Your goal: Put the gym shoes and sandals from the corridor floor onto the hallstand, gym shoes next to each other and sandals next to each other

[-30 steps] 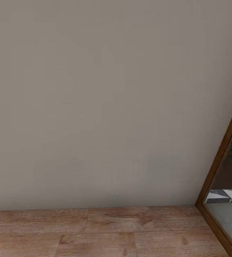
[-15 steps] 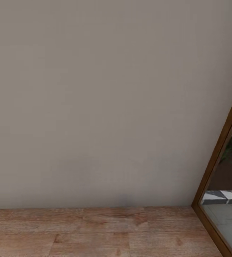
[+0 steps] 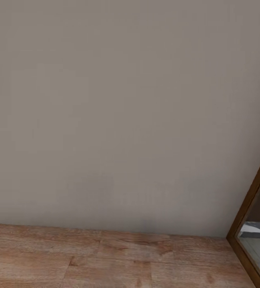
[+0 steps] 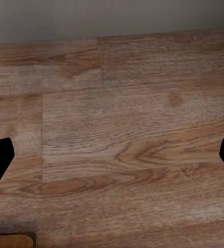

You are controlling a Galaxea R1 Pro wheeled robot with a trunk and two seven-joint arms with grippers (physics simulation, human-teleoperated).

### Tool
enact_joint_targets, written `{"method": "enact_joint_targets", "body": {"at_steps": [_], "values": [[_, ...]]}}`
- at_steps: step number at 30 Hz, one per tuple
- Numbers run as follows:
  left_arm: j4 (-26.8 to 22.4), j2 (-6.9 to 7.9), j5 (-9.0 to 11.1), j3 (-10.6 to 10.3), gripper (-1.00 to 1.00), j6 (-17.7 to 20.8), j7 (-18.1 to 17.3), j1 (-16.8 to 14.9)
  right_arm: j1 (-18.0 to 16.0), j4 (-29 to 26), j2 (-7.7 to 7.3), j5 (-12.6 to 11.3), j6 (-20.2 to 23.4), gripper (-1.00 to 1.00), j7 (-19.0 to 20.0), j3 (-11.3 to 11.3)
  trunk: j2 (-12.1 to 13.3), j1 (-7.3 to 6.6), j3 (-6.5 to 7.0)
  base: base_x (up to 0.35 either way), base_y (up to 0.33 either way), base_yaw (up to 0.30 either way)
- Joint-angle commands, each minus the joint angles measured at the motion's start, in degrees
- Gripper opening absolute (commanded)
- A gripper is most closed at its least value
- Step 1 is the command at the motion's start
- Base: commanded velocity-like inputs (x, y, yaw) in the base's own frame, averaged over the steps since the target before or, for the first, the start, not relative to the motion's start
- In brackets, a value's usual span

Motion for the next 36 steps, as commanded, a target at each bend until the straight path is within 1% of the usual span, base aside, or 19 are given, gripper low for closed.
{"method": "enact_joint_targets", "body": {"at_steps": [1,19,27,36], "values": [[0.04,-0.04,-0.09,0.08,1.0,-0.2,0.02,-0.04,-0.03,0.03,-0.02,-0.59,-0.2,1.0,-0.02,0.12,-0.03,-0.01,-0.06,-0.094,-0.111,0.029],[0.05,-0.08,-0.13,0.05,1.0,-0.21,0.02,-0.04,-0.03,0.03,-0.02,-0.59,-0.2,1.0,-0.01,0.12,-0.03,-0.01,-0.06,-0.178,-0.18,0.005],[0.04,-0.09,-0.15,-0.06,1.0,-0.19,0.39,-0.04,-0.03,0.03,-0.02,-0.59,-0.2,1.0,-0.01,0.12,-0.03,-0.01,-0.06,0.003,-0.224,0.0],[0.03,0.0,0.3,0.21,1.0,-0.21,0.45,-0.04,-0.03,0.03,-0.02,-0.59,-0.21,1.0,-0.01,0.12,-0.03,-0.01,-0.06,0.025,-0.047,0.0]]}}
